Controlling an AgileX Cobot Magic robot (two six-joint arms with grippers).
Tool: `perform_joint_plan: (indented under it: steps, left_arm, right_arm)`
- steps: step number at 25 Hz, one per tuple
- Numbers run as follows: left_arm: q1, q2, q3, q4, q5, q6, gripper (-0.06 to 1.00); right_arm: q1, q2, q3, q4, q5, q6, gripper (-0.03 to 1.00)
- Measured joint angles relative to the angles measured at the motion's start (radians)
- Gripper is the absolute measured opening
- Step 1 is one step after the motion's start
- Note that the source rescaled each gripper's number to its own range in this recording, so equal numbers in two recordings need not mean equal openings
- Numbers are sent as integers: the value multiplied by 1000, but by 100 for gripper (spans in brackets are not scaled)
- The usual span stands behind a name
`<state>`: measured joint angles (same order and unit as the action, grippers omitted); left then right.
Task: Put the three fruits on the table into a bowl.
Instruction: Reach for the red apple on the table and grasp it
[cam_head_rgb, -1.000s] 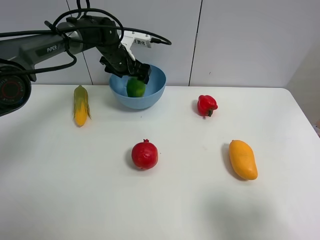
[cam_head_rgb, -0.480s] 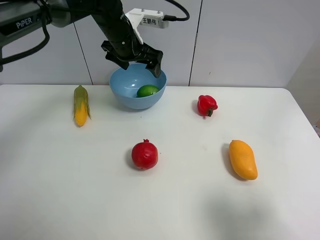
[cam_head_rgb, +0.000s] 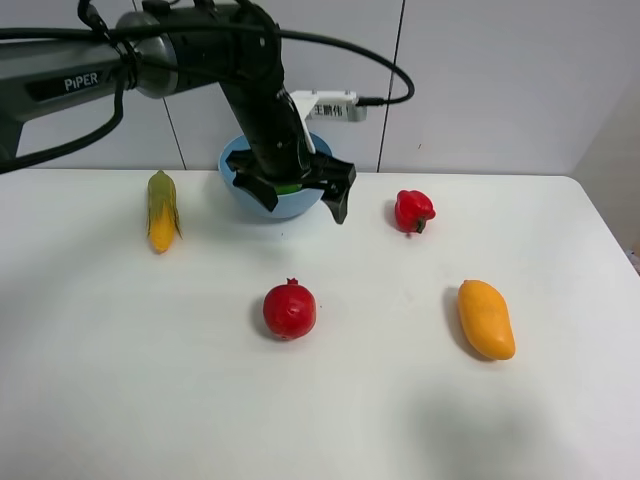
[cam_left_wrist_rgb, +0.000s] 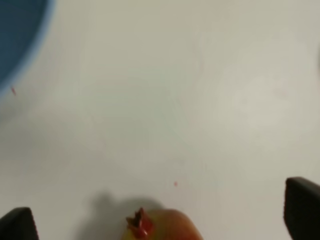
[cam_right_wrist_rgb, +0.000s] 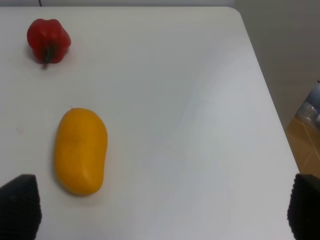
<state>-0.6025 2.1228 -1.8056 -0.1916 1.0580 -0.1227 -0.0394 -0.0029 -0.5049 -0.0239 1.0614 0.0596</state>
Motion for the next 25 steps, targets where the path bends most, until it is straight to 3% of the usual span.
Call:
perform_joint_plan:
  steps: [10, 13, 25]
  left_arm:
    - [-10, -191, 464, -7, -326, -23, 98]
    - [-15, -228, 561, -6, -372, -23, 98]
    - [-108, -230, 615, -7, -418, -23, 98]
  right_arm:
    - [0, 0, 0, 0, 0, 0, 100]
    - [0, 0, 0, 0, 0, 0, 100]
    - [0, 0, 0, 0, 0, 0, 100]
